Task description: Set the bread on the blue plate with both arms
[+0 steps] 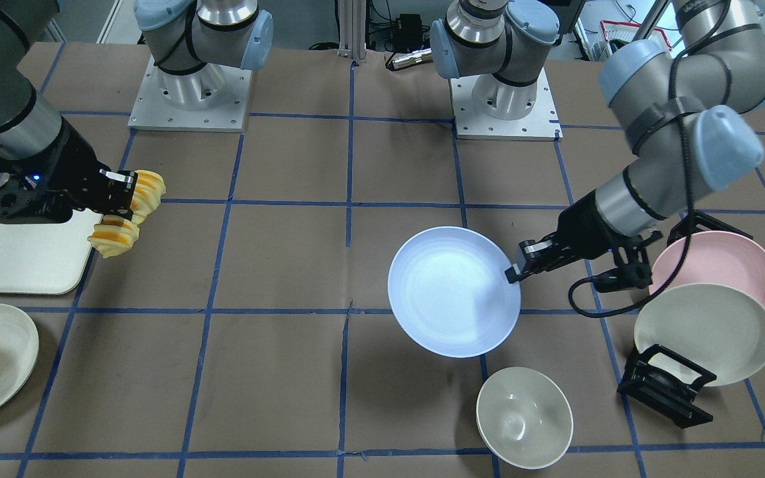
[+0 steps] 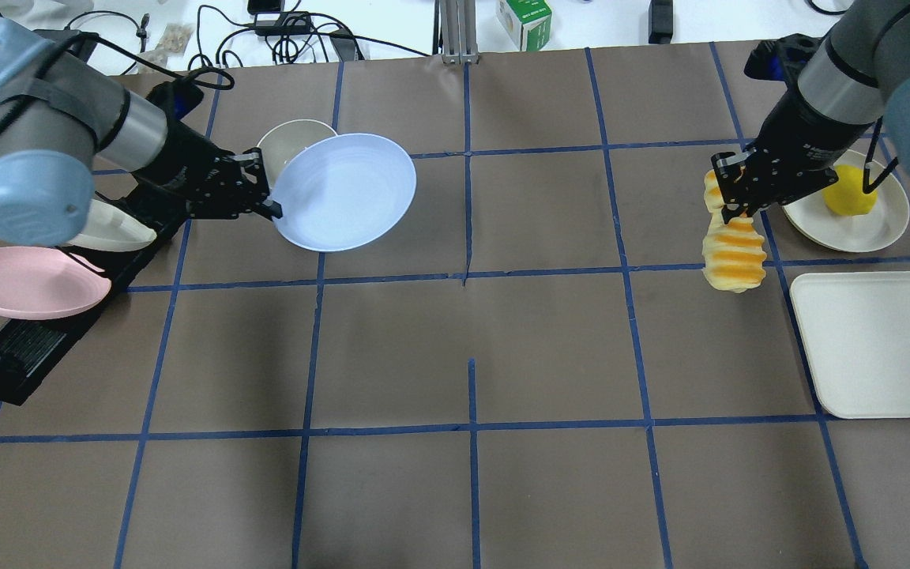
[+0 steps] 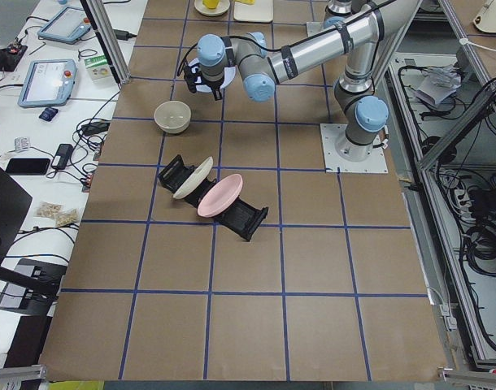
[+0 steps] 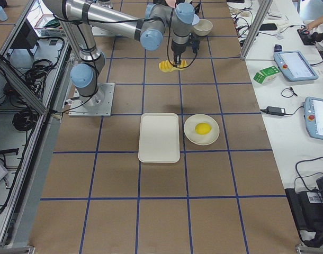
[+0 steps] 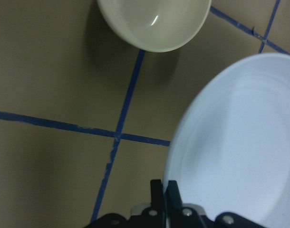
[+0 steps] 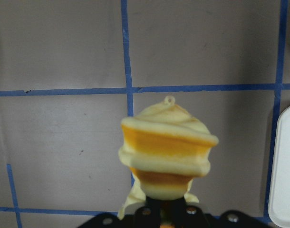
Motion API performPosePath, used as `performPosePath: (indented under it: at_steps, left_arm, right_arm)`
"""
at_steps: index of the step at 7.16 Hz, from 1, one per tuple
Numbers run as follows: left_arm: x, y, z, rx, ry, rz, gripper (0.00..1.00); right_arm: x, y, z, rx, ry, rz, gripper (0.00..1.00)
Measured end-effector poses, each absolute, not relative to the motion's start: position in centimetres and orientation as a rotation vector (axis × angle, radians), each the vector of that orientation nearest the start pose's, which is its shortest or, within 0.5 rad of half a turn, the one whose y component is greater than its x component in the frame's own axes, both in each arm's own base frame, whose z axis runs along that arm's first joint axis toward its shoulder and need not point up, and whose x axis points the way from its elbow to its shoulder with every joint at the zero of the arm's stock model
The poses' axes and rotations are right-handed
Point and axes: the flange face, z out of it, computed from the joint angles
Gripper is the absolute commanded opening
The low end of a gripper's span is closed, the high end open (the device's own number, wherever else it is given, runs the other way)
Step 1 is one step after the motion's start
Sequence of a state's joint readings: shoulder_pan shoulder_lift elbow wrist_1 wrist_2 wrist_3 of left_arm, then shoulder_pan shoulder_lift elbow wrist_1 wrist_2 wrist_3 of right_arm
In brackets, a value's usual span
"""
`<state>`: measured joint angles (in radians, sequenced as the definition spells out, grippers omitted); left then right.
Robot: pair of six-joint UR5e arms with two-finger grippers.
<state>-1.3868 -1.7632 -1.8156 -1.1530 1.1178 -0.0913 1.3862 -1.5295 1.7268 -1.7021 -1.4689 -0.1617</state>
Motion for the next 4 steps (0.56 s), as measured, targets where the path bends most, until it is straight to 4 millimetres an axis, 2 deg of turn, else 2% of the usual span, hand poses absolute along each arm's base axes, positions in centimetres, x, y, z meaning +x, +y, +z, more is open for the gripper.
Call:
performPosePath:
  at_steps: [1, 2, 4]
  left_arm:
    - [-11.2, -55.4, 30.7, -0.491, 3.56, -0.006, 0.0]
    - [-13.8, -55.0, 29.0, -0.471, 3.561, 0.007, 0.0]
    - [-16.3, -53.7, 24.3, -0.438, 3.567, 0.004, 0.0]
  right_arm:
    - [6.6, -51.2, 40.7, 0.053, 3.03, 0.071, 0.0]
    - [7.8, -51.1, 40.7, 0.069, 3.031, 0.073, 0.0]
    - [9.4, -50.9, 40.7, 0.097, 3.033, 0.077, 0.0]
